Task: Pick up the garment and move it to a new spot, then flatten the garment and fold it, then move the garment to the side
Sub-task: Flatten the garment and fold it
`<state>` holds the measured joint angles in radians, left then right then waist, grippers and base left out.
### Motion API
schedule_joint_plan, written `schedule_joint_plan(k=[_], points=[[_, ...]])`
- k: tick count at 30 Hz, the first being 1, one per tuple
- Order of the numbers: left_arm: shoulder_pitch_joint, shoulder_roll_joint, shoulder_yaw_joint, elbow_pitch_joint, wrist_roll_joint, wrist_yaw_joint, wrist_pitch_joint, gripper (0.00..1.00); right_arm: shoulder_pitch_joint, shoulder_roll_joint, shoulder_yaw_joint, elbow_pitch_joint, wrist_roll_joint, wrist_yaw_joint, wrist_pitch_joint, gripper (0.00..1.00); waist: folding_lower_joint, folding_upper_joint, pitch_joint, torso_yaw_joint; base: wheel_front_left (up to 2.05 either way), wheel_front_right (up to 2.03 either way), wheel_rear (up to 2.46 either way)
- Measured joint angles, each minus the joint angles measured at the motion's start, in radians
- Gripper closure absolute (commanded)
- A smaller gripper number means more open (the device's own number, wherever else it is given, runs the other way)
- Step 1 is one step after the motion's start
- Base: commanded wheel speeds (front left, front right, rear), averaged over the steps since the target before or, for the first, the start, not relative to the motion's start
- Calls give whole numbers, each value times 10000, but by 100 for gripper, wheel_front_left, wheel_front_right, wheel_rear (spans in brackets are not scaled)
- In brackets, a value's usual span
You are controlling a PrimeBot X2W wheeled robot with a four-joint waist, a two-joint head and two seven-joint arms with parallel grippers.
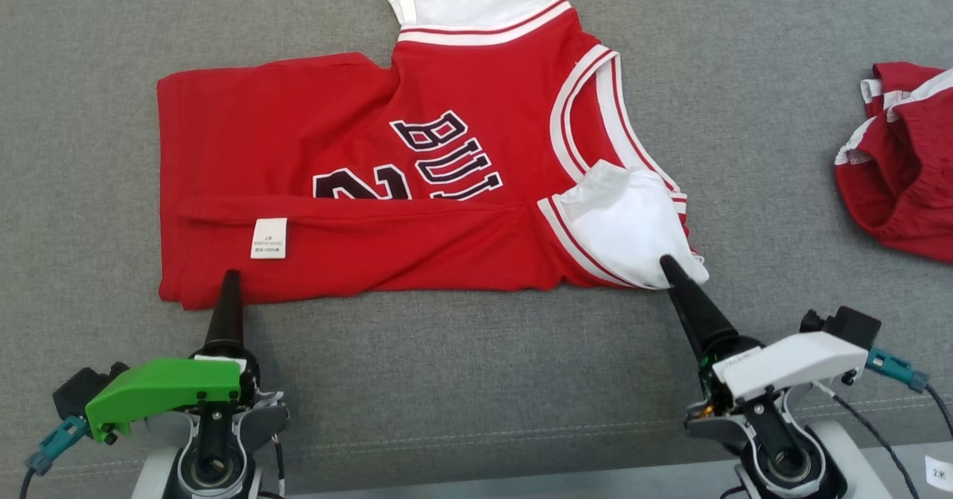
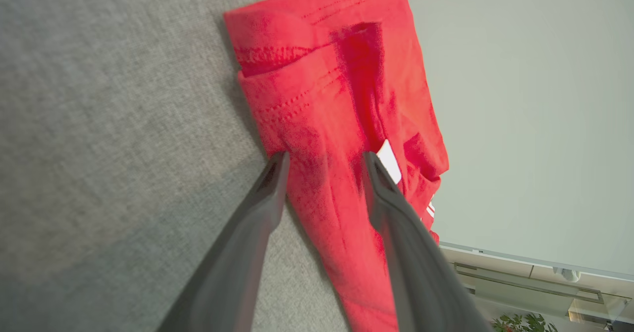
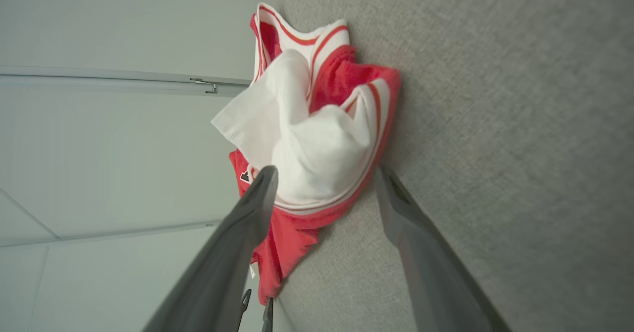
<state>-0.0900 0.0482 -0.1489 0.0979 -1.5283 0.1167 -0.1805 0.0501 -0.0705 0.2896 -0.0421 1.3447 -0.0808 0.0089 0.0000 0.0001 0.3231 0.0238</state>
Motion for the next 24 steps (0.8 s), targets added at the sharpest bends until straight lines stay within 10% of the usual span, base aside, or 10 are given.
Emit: schedule_joint_plan(k=[11, 24], points=[[-602, -25, -119, 859, 0, 63, -65, 35, -899, 13, -290, 671, 54, -4, -92, 12, 0, 0, 209, 265, 0, 0, 0], [-662, -36, 0, 984, -211, 54, -140, 29, -923, 54, -240, 1101, 207, 104, -107, 0, 0, 0, 207, 211, 0, 0, 0]])
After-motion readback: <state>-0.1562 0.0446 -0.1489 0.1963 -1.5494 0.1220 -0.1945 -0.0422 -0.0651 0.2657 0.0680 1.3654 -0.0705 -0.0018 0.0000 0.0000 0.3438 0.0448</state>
